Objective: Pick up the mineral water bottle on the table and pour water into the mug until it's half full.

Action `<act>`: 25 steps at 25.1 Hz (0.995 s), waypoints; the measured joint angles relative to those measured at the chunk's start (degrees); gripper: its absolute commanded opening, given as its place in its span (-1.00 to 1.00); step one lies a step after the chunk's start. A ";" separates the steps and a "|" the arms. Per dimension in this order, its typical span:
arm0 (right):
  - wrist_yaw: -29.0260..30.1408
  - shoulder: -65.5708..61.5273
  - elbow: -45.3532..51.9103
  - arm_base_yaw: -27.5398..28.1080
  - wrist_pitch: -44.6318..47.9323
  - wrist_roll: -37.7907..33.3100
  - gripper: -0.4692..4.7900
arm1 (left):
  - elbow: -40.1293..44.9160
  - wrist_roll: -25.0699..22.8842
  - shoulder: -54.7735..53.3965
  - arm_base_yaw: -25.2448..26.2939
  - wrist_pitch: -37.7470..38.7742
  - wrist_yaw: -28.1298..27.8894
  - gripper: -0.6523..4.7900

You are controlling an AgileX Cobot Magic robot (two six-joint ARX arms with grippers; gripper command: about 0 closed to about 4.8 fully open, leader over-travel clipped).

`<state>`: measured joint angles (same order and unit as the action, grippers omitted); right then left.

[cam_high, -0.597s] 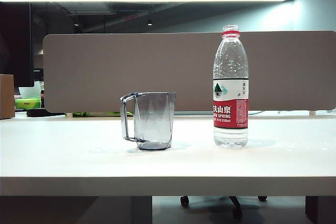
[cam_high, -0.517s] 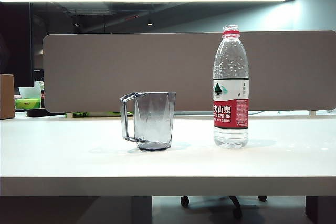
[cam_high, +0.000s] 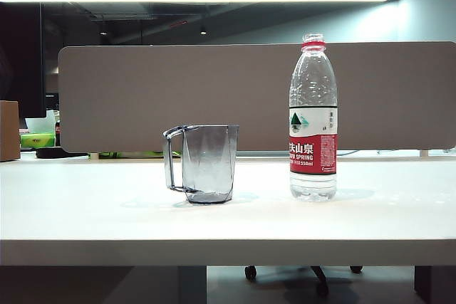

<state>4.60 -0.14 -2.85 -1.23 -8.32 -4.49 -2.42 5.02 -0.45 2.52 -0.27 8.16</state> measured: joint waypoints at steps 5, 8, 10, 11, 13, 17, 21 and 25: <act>1.90 0.00 -14.75 0.00 -1.22 -7.08 -0.79 | -13.86 8.68 0.22 -0.02 -1.16 21.62 -0.78; 9.84 -0.55 -23.78 0.00 -8.59 -7.30 -0.74 | -22.80 12.41 0.13 -0.02 9.38 25.14 -0.78; 13.66 -2.08 -28.33 0.00 -11.80 -7.30 -0.73 | -26.23 12.39 -0.46 -0.02 17.22 25.53 -0.78; 15.56 -3.34 -30.45 0.00 -13.81 -7.28 -0.73 | -27.39 12.07 -0.94 -0.02 20.55 25.83 -0.78; 19.78 -7.43 -35.01 0.00 -17.92 -7.08 -0.70 | -28.96 10.34 -2.27 -0.02 26.27 27.10 -0.78; 24.90 -16.68 -42.42 0.00 -23.61 -1.03 -0.45 | -29.73 5.99 -5.31 -0.02 29.81 30.69 -0.78; 18.80 -27.30 -43.89 -0.48 -24.02 10.58 -0.41 | -29.73 3.63 -9.22 -0.02 32.04 31.32 -0.78; 15.41 -31.15 -38.40 -2.49 -15.98 11.91 -0.37 | -29.73 1.53 -9.20 -0.02 30.88 31.32 -0.78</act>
<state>20.01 -31.29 -41.25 -3.73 -24.29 7.42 -32.14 6.55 -9.65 2.50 30.61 39.48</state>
